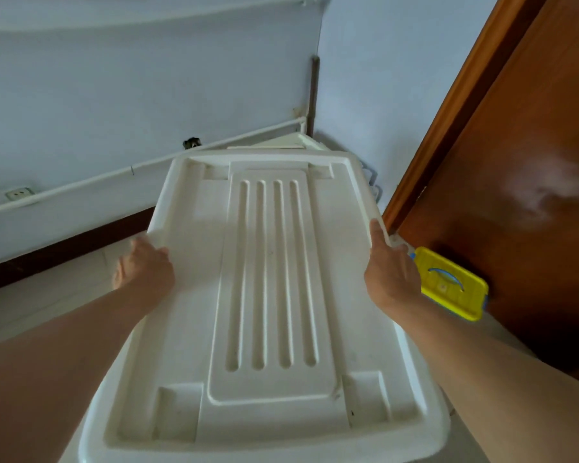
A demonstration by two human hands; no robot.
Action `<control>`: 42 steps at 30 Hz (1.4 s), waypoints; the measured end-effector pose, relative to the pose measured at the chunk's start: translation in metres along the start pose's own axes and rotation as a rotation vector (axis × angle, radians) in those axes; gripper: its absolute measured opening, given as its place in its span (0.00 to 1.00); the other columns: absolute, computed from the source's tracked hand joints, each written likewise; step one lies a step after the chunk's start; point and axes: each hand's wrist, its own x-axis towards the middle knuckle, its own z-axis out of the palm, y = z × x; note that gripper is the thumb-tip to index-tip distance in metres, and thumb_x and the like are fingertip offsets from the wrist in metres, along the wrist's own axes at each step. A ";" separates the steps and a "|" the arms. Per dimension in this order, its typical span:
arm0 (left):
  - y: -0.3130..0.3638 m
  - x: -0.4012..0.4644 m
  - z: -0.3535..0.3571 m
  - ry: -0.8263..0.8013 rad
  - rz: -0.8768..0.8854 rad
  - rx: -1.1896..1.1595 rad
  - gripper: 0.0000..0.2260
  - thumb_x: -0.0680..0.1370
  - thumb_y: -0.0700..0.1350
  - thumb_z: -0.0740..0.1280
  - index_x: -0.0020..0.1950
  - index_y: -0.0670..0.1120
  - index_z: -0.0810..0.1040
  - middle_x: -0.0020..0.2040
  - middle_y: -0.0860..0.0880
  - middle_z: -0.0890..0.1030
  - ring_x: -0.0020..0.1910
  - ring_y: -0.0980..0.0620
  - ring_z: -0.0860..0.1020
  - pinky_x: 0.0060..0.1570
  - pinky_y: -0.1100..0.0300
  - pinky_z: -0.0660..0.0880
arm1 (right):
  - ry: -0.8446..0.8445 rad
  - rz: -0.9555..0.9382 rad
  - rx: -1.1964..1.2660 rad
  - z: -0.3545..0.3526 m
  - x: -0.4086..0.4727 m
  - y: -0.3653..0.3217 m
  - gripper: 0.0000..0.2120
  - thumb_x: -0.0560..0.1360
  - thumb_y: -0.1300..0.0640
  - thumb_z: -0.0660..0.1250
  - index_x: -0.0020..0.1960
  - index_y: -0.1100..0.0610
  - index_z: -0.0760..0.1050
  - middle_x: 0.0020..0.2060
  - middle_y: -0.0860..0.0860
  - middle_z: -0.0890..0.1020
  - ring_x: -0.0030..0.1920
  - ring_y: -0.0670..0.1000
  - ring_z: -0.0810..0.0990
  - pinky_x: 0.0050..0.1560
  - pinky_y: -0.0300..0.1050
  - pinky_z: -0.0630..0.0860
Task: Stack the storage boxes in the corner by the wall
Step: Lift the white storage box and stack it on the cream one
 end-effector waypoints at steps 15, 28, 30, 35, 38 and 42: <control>0.145 0.135 0.002 -0.081 0.134 0.048 0.17 0.80 0.46 0.58 0.67 0.41 0.65 0.62 0.32 0.73 0.62 0.33 0.72 0.59 0.46 0.69 | 0.014 0.125 0.017 -0.027 0.140 -0.032 0.30 0.78 0.65 0.53 0.77 0.50 0.49 0.61 0.64 0.74 0.57 0.63 0.75 0.52 0.53 0.73; 0.275 0.256 0.016 -0.099 0.209 0.072 0.18 0.80 0.46 0.58 0.69 0.41 0.64 0.62 0.33 0.74 0.62 0.35 0.73 0.59 0.49 0.69 | 0.010 0.116 0.022 -0.052 0.293 -0.058 0.29 0.78 0.65 0.53 0.76 0.53 0.49 0.55 0.63 0.76 0.52 0.62 0.77 0.43 0.49 0.71; 0.296 0.278 0.018 -0.106 0.224 0.090 0.20 0.80 0.46 0.57 0.71 0.42 0.62 0.63 0.33 0.73 0.63 0.35 0.72 0.60 0.48 0.69 | 0.007 0.134 0.027 -0.054 0.316 -0.067 0.30 0.78 0.66 0.53 0.76 0.53 0.48 0.56 0.63 0.75 0.52 0.62 0.77 0.48 0.52 0.74; 0.341 0.348 0.029 -0.134 0.308 0.164 0.18 0.80 0.46 0.57 0.68 0.40 0.64 0.63 0.33 0.73 0.64 0.34 0.71 0.61 0.46 0.68 | -0.005 0.238 0.033 -0.052 0.365 -0.091 0.30 0.78 0.65 0.53 0.77 0.51 0.47 0.58 0.63 0.74 0.53 0.61 0.77 0.50 0.52 0.75; 0.367 0.385 0.037 -0.166 0.349 0.186 0.18 0.79 0.47 0.57 0.66 0.41 0.64 0.63 0.33 0.73 0.63 0.33 0.71 0.62 0.45 0.67 | -0.011 0.319 0.050 -0.049 0.387 -0.105 0.29 0.80 0.62 0.52 0.77 0.51 0.46 0.58 0.63 0.74 0.54 0.61 0.77 0.45 0.48 0.70; 0.397 0.421 0.049 -0.195 0.418 0.222 0.16 0.80 0.46 0.56 0.66 0.41 0.64 0.62 0.32 0.73 0.63 0.33 0.72 0.60 0.45 0.68 | -0.005 0.401 0.048 -0.038 0.410 -0.119 0.27 0.80 0.60 0.52 0.77 0.51 0.47 0.59 0.64 0.73 0.54 0.61 0.77 0.48 0.48 0.71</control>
